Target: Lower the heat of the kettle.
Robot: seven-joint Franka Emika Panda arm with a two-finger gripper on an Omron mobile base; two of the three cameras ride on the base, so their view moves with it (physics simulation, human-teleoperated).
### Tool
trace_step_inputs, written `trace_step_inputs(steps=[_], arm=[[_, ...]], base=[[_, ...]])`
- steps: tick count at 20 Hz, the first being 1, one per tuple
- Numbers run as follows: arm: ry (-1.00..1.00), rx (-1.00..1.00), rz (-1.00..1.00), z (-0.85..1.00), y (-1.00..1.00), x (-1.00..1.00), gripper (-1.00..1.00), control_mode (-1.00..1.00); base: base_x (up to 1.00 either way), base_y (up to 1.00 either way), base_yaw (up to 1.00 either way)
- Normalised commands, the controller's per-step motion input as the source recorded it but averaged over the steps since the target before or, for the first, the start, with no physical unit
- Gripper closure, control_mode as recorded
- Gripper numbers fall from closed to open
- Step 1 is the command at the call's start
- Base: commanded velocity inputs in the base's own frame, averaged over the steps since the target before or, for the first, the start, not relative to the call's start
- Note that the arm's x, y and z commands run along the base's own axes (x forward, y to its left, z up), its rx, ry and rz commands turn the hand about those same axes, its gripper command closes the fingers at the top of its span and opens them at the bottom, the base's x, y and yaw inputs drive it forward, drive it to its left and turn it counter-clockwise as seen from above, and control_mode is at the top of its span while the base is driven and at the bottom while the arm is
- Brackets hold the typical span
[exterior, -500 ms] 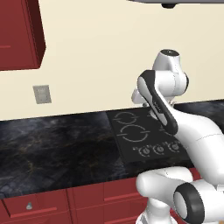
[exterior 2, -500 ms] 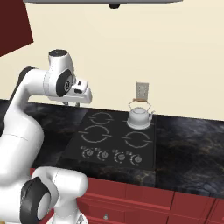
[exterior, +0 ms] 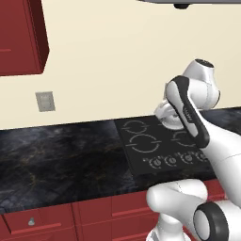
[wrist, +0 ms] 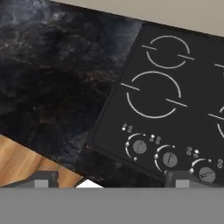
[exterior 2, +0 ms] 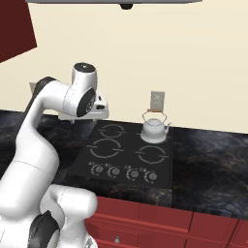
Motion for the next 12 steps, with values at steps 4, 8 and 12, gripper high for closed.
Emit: trace_step_inputs(steps=[4, 8, 12], arm=[[-0.14, -0.05, 0.57, -0.42, -0.42, -0.22, -1.00, -1.00], [-0.11, -0.18, 0.49, -0.38, -0.47, -0.10, -1.00, -1.00], [-0.02, -0.08, 0.63, -0.50, -0.67, 0.00, -1.00, -1.00]], base=[[0.00, 0.00, 0.00], [0.00, 0.00, 0.00], [0.00, 0.00, 0.00]])
